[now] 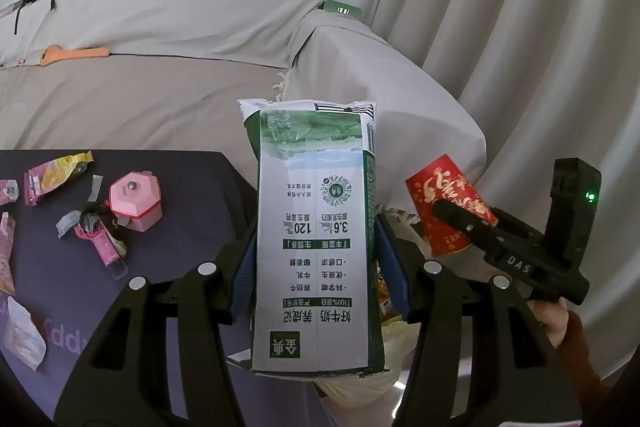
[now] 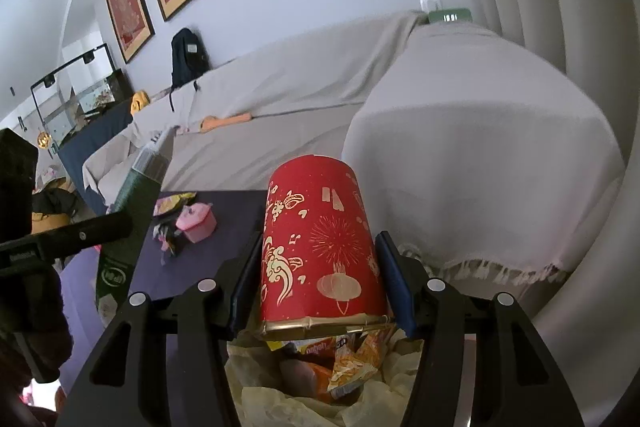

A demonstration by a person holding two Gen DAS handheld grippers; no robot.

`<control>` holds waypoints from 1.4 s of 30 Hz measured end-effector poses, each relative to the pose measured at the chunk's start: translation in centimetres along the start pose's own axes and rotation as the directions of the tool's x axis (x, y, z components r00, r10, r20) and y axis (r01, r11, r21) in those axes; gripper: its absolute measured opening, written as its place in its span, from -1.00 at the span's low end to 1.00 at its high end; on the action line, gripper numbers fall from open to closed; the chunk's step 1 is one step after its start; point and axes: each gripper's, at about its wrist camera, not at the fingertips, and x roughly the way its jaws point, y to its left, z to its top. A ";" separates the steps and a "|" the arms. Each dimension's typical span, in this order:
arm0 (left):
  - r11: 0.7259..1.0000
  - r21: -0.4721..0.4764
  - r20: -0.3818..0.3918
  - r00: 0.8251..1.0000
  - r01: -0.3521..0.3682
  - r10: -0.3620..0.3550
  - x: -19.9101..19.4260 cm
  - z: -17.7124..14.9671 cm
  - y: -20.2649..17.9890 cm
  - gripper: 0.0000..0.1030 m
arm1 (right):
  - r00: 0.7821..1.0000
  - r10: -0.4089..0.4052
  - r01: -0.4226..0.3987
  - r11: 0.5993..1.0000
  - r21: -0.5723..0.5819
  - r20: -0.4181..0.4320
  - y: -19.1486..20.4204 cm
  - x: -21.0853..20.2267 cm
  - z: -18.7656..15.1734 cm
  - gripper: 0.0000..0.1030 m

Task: Collect trash
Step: 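Carry the carton and red can over the trash bag and open the right tool, then open the left tool to drop the milk carton into the trash bag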

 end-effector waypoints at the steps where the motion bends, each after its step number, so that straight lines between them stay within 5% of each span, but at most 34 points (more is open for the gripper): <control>1: 1.000 -0.002 -0.002 1.000 0.000 0.000 0.1 0.0 0.1 0.00 | 1.000 0.000 0.000 1.000 -0.002 -0.013 0.1 0.5 -0.3 0.03; 10: 1.000 -0.031 -0.030 1.000 0.003 -0.004 1.1 -1.0 0.9 0.00 | 0.993 -0.017 0.017 1.000 -0.004 -0.119 0.1 4.8 -2.9 0.03; 26: 0.998 -0.069 -0.041 0.999 0.011 -0.014 2.6 -1.4 1.8 0.00 | 0.943 -0.072 0.065 0.997 -0.033 -0.324 0.3 9.9 -6.7 0.04; 35: 0.997 -0.076 -0.020 1.000 0.017 -0.019 2.6 -1.4 1.9 0.00 | 0.971 -0.040 0.034 0.999 -0.028 -0.236 0.8 6.7 -5.5 0.31; 42: 0.995 -0.091 0.000 1.000 0.027 -0.027 3.4 -1.7 0.9 0.00 | 0.980 -0.171 0.172 0.985 0.007 -0.099 -1.5 2.5 -3.8 0.31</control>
